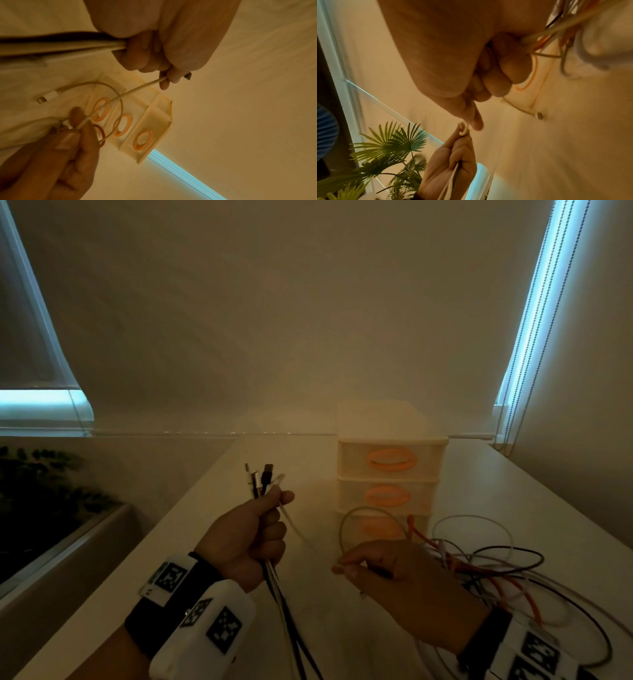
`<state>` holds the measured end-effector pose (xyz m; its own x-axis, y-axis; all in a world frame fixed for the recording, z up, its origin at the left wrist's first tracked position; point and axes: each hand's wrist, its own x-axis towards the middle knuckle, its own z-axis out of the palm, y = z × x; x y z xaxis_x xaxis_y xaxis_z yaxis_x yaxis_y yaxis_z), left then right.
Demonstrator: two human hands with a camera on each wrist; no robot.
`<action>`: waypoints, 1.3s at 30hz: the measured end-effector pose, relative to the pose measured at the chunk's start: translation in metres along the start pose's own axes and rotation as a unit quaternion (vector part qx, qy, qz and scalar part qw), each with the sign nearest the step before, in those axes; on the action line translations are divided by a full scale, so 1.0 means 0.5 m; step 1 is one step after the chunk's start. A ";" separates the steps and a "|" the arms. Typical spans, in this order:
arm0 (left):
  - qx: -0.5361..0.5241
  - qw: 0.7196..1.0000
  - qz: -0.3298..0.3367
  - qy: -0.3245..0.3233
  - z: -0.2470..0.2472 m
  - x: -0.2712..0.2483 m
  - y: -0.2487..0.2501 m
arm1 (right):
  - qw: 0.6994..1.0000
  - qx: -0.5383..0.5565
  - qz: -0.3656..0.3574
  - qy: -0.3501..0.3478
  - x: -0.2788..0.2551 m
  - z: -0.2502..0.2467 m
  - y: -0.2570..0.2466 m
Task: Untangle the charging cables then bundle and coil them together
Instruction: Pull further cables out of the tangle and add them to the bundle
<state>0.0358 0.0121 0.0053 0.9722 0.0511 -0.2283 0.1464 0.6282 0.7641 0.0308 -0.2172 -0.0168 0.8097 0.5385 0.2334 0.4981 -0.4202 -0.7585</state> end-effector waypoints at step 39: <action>0.078 0.983 0.114 -0.117 0.048 -0.052 -0.049 | 0.983 0.094 0.072 -0.141 -0.009 -0.008 -0.050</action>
<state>0.0111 -0.0235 0.0070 0.9958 -0.0137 0.0909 -0.0723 0.4935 0.8667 0.0159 -0.2120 0.0032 0.7364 0.6752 -0.0431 0.2964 -0.3793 -0.8765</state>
